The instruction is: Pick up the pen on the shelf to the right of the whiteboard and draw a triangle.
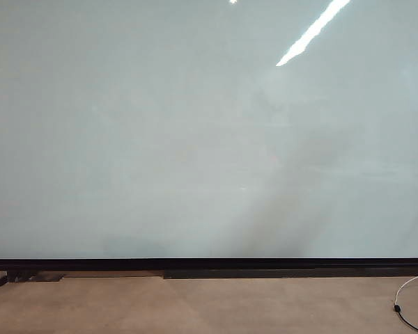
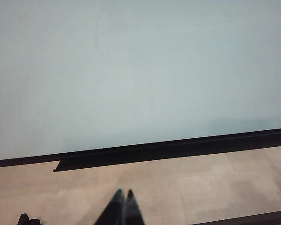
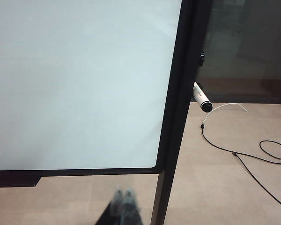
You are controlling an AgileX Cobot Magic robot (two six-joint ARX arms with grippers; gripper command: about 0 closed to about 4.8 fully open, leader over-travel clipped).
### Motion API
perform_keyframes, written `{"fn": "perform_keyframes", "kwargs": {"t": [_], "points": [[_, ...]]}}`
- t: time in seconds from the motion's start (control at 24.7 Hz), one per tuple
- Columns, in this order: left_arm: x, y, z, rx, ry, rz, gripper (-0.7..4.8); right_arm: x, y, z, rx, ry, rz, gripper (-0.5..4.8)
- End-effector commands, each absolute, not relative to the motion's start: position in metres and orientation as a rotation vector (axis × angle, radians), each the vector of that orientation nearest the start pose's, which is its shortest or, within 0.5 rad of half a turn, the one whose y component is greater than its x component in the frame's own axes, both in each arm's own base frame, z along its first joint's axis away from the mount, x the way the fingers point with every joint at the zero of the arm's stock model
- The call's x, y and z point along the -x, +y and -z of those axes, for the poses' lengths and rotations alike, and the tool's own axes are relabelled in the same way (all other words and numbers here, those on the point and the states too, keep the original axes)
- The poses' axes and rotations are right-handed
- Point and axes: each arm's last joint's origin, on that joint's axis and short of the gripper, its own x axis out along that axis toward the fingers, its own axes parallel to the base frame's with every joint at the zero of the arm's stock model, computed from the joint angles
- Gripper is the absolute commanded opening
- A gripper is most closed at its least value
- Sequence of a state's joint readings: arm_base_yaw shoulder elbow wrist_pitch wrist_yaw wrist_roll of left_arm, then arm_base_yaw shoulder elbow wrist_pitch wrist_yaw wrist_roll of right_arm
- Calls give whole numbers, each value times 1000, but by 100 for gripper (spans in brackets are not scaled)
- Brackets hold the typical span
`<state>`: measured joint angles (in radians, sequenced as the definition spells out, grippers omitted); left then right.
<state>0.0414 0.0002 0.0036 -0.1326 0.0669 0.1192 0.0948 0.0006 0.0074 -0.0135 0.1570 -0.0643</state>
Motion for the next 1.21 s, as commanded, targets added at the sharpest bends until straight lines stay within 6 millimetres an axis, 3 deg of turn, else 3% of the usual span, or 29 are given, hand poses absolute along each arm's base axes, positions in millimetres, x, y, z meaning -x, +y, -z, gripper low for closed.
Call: {"fn": "perform_keyframes", "kwargs": {"t": [0.04,0.53,0.65,0.77,1.01,1.21], "points": [[-97,2,-154,-113,118,33,-5,-97,5,-164,59,-1,64,-5],[-97,2,-154,-113,118,33,-5,-97,5,-165,42,-18,56,-4],[-97,2,-154,-113,118,33,-5,-97,6,-169,39,-52,34,8],[-97,2,-154,-113,118,33,-5,-96,7,-177,34,-129,-15,60],[-97,2,-154,-113,118,33,-5,-91,4,-206,34,-234,19,73],[-97,2,-154,-113,117,33,-5,-102,-10,-244,82,-265,83,170]]}}
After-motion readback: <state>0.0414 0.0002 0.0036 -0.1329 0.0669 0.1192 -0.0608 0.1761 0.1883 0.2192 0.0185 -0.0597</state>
